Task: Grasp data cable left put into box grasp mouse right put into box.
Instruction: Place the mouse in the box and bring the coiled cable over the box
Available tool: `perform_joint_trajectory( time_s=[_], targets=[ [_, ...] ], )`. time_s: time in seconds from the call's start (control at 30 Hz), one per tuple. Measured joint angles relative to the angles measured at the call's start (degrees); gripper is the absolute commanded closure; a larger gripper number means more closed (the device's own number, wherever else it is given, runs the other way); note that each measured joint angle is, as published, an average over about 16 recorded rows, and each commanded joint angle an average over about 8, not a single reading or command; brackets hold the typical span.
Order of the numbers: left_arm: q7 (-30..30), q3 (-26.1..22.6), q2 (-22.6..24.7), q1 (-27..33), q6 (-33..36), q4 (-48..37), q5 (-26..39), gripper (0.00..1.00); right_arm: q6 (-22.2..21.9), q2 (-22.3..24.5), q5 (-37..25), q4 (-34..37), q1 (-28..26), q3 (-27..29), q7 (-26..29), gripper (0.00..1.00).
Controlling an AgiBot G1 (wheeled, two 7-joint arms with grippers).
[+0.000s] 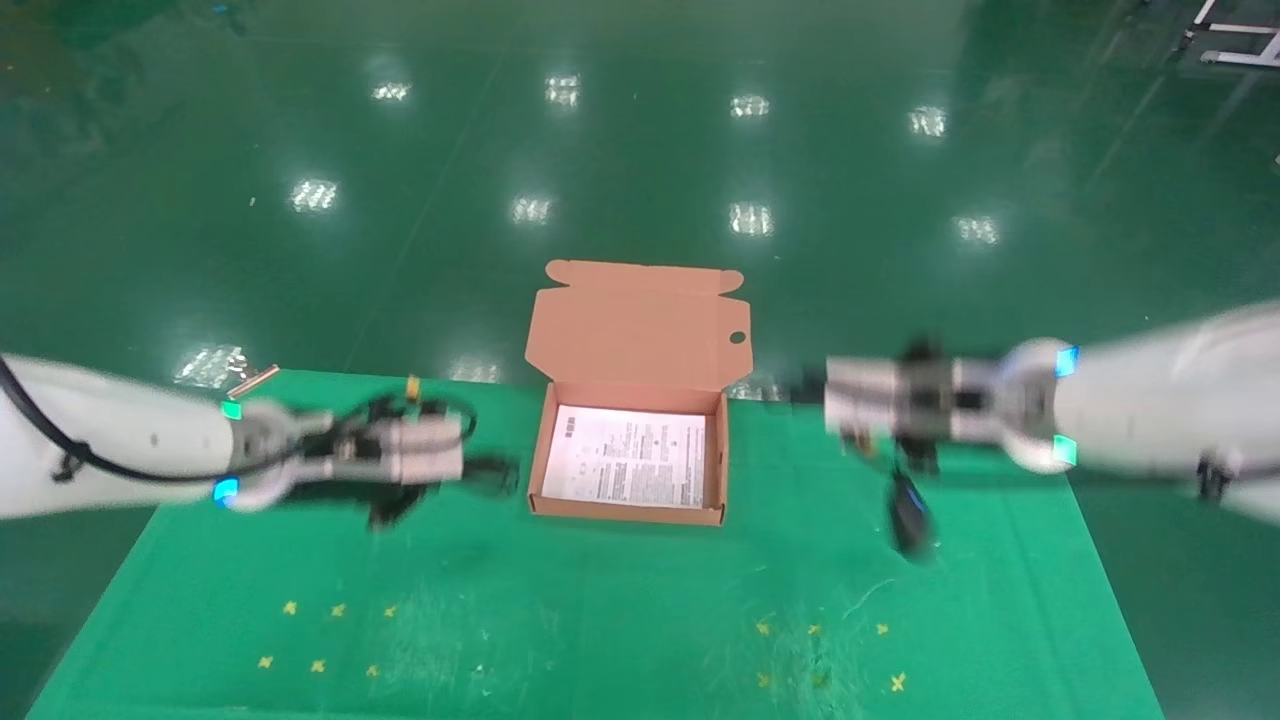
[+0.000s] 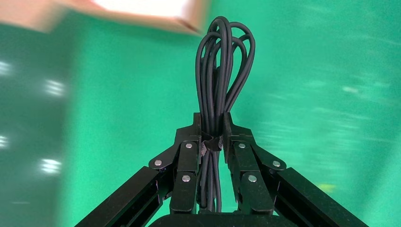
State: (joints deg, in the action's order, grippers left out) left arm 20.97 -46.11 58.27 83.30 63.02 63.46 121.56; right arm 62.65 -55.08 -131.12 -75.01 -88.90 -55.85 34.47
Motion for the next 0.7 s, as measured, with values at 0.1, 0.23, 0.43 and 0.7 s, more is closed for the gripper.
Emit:
perform_joint_trajectory(
  time_s=[0.1,0.23,0.43,0.7],
  targets=[
    [1.4,0.5,0.0,1.5,-1.5,3.8,2.3,1.0,-1.7,-0.6,-1.2,-1.0,-3.1,1.4,0.2,1.0],
    [3.3,1.2,1.0,3.4,-3.9,7.4,5.6,1.0,-5.5,-3.4,-2.0,0.5,-6.8,2.7,-1.1,1.0],
    [6.0,2.3,3.5,6.1,-7.2,8.7,9.6,1.0,-13.1,-10.0,-1.6,6.8,-11.3,3.7,-5.2,1.0],
    [7.6,3.2,5.8,8.9,-9.6,7.4,12.6,1.0,-21.5,-17.8,0.4,17.2,-15.6,3.5,-12.2,1.0]
  ],
)
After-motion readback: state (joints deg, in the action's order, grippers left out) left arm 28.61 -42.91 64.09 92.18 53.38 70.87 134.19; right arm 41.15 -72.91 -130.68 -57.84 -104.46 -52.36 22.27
